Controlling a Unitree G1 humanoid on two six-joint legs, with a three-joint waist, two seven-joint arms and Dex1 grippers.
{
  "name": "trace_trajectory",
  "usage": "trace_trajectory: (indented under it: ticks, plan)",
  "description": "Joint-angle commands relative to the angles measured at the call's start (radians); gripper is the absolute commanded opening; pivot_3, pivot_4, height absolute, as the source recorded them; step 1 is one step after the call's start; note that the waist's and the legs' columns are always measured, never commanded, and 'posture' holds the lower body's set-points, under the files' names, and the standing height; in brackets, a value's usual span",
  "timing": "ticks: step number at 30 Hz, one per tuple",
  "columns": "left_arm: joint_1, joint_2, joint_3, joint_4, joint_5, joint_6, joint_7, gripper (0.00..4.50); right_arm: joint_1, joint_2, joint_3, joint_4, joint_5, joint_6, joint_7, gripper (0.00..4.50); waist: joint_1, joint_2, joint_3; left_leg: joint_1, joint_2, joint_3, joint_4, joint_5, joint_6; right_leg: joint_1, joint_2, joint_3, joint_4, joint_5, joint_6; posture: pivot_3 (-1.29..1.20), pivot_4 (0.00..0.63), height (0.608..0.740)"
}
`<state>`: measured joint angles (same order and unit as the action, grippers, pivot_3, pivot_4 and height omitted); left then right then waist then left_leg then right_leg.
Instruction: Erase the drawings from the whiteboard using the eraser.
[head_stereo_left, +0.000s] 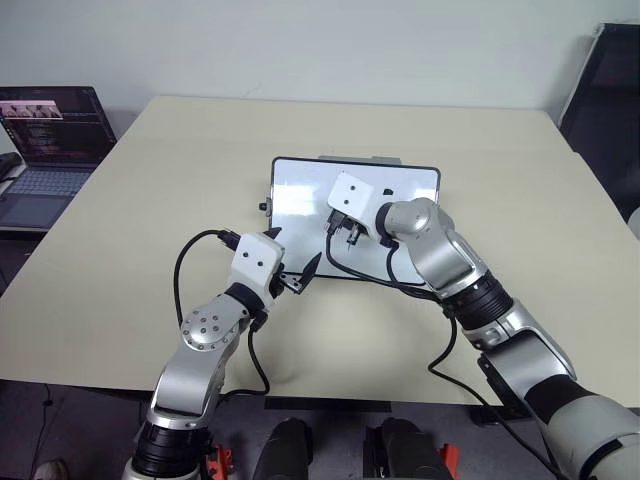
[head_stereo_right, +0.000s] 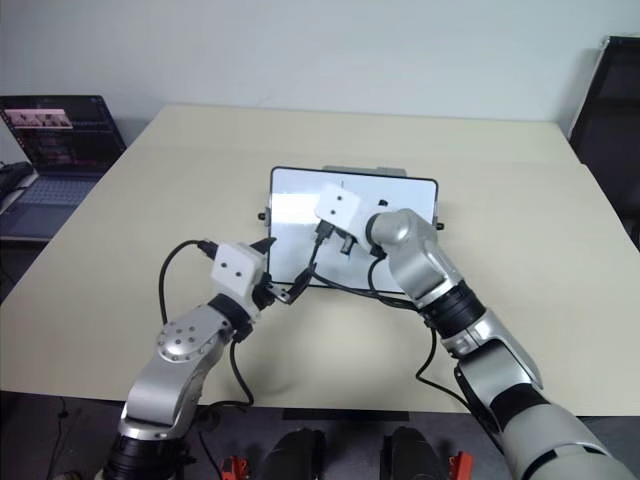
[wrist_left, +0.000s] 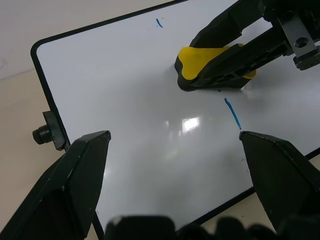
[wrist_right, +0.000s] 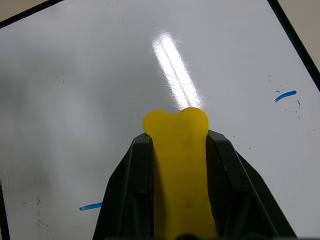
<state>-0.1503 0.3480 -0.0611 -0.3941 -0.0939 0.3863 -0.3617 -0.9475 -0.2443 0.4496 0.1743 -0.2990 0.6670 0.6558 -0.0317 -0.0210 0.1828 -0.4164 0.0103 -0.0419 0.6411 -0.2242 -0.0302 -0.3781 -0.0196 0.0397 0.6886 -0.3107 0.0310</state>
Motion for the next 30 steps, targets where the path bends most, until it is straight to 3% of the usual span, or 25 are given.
trace_trajectory:
  ticks: [1, 10, 12, 19, 30]
  plan:
    - [-0.003, 0.003, 0.010, -0.039, -0.002, -0.007, -0.001, 4.50, -0.025, -0.017, -0.046, -0.105, 0.011, 0.049, 0.014, 1.08, 0.000, 0.000, 0.000, 0.000, 0.000, 0.000, 0.000, 0.000, 0.000, 0.000, 0.000, 0.000, 0.000, 0.000, 0.000, 0.00, 0.150, 0.740]
    - [-0.009, 0.005, 0.011, -0.033, -0.005, -0.007, -0.006, 4.50, -0.034, -0.036, -0.110, -0.238, 0.047, 0.205, 0.027, 1.08, 0.000, 0.000, 0.000, -0.001, 0.000, 0.000, -0.001, 0.000, 0.000, -0.001, 0.000, 0.000, -0.001, 0.000, 0.000, 0.00, 0.150, 0.740]
    - [-0.007, 0.007, 0.016, -0.034, -0.007, -0.007, -0.008, 4.50, -0.018, -0.019, -0.173, -0.289, 0.093, 0.302, 0.020, 1.08, 0.000, 0.000, 0.000, -0.001, 0.000, 0.000, -0.001, 0.000, 0.000, -0.001, 0.000, 0.000, -0.001, 0.000, 0.000, 0.00, 0.150, 0.740]
    - [-0.001, 0.006, 0.013, -0.037, -0.008, -0.008, -0.011, 4.50, 0.137, 0.076, -0.416, -0.537, 0.202, 0.559, -0.093, 1.08, 0.001, 0.000, 0.000, -0.001, 0.000, -0.002, -0.001, 0.000, 0.000, 0.000, 0.000, 0.001, -0.003, 0.000, 0.000, 0.00, 0.150, 0.740]
    - [-0.028, 0.007, 0.003, -0.004, -0.011, -0.021, -0.045, 4.50, 0.323, 0.083, -0.474, -0.694, 0.243, 0.662, -0.251, 1.08, -0.001, 0.000, 0.000, -0.002, 0.000, -0.001, -0.002, 0.000, 0.000, 0.000, 0.000, 0.000, -0.004, 0.000, 0.000, 0.00, 0.150, 0.740]
